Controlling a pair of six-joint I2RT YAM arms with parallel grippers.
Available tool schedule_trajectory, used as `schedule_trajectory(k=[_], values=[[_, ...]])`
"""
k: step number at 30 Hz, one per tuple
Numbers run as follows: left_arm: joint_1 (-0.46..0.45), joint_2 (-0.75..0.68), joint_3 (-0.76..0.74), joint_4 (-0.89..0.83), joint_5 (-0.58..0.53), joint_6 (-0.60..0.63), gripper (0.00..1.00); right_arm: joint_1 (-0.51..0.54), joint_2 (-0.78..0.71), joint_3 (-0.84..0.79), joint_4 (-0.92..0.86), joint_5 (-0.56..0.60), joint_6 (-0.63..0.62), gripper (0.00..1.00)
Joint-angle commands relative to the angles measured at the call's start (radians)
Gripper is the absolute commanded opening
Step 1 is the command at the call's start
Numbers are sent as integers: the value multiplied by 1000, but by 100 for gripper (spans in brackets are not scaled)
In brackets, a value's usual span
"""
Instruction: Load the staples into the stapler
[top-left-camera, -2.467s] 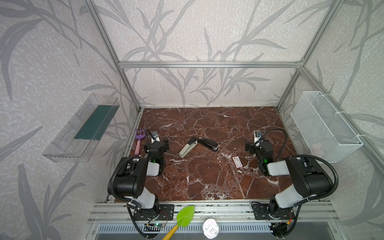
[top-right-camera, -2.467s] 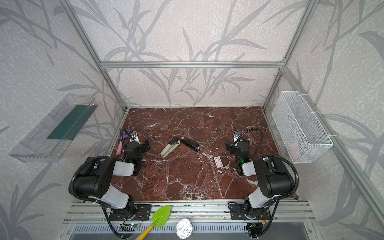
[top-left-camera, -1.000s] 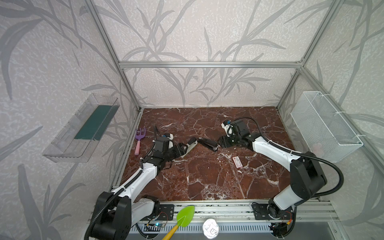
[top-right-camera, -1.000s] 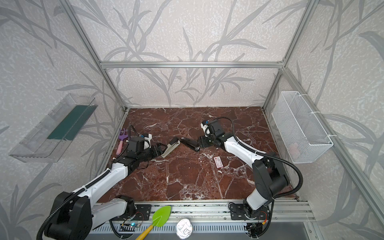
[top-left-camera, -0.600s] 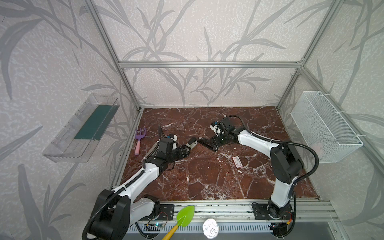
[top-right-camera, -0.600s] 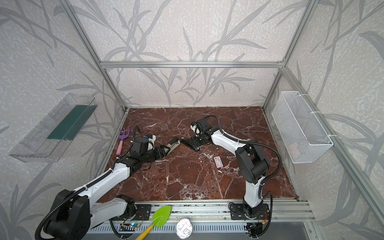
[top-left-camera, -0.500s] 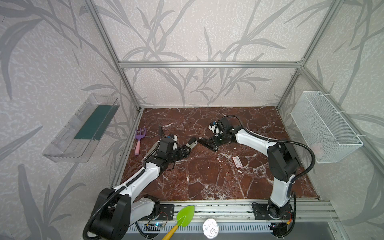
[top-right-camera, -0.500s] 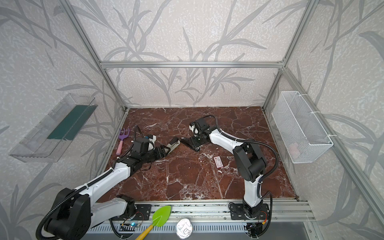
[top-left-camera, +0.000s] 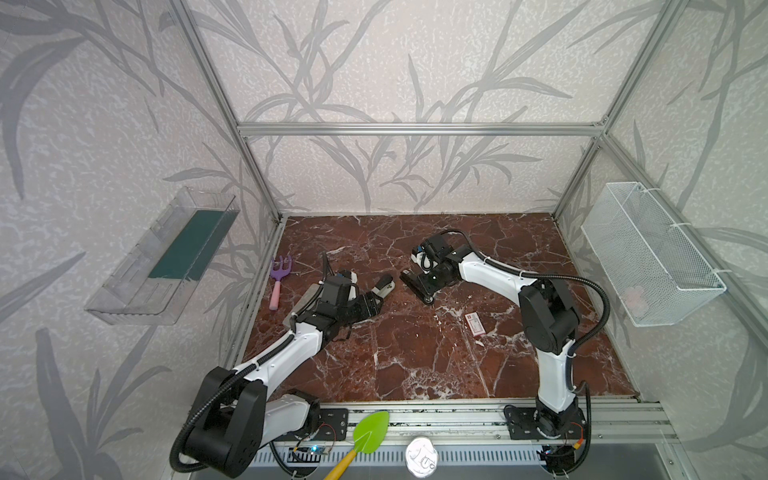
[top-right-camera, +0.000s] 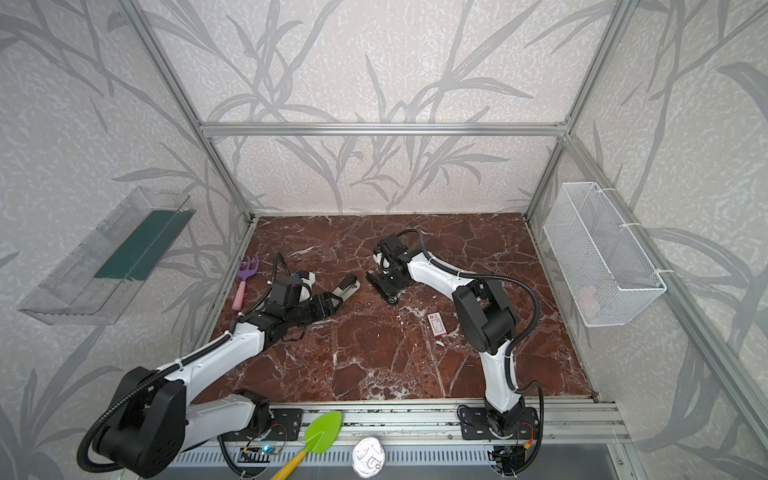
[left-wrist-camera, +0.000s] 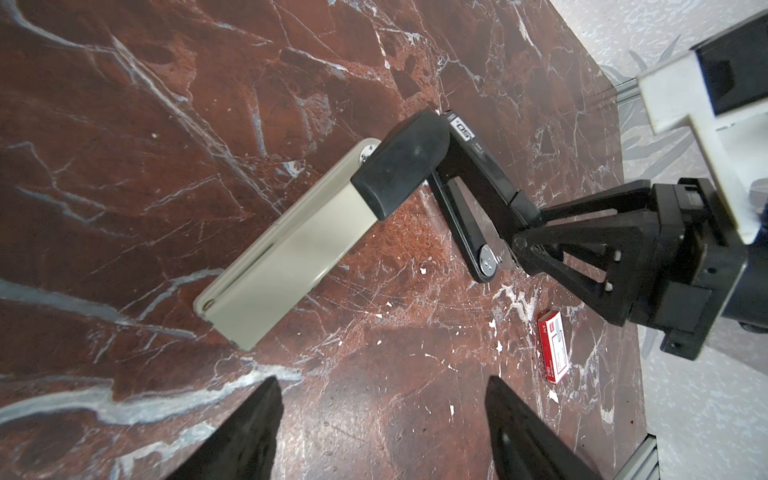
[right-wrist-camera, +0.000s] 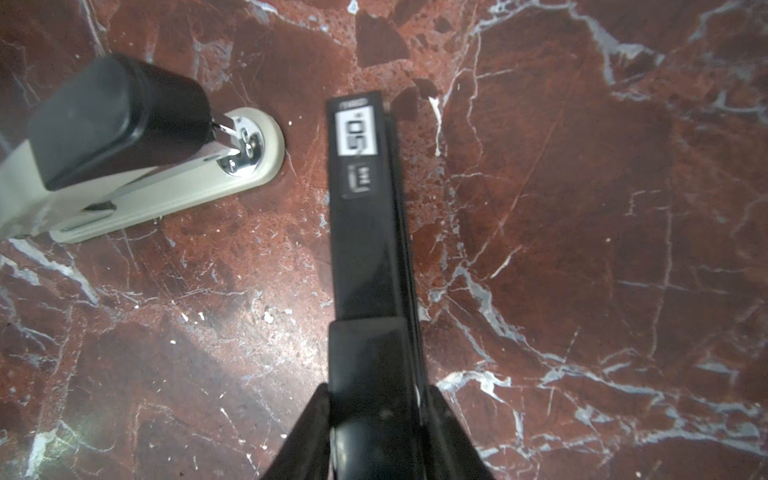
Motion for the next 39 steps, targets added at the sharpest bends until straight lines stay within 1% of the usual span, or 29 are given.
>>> schedule_trajectory(k=[1,5,7,8,11,13,18,20,22,26,29,33,36,39], values=[[-10,12,1,23,-7,-16,77,2,-14,14,-79,71,40,31],[-19,27,-4,39,-3,-24,77,0,-45,-1,-106,118,120,29],[-23,34,-4,46,-1,-25,77,0,-55,-6,-119,107,164,29],[-26,36,-2,48,0,-27,77,0,-60,-10,-120,94,178,31],[-34,40,2,54,-1,-30,77,1,-81,-28,-108,55,210,43],[-39,40,5,53,-1,-30,77,0,-95,-43,-97,24,220,46],[-61,43,29,31,-5,-24,77,2,-131,-98,-44,-64,237,44],[-70,48,44,22,-8,-21,77,2,-140,-114,-35,-56,241,44],[-82,58,67,-1,-16,-21,76,1,-144,-118,-45,-18,233,44],[-118,108,161,-91,-21,1,71,-13,-213,-188,4,-6,233,49],[-152,158,255,-169,-24,62,70,-33,-296,-281,61,-16,233,51],[-176,246,384,-278,-2,143,70,-64,-388,-392,111,-39,234,50],[-202,320,480,-346,-4,193,72,-70,-432,-434,119,-34,229,50],[-233,401,595,-431,-11,289,77,-91,-481,-488,150,-54,239,50]])
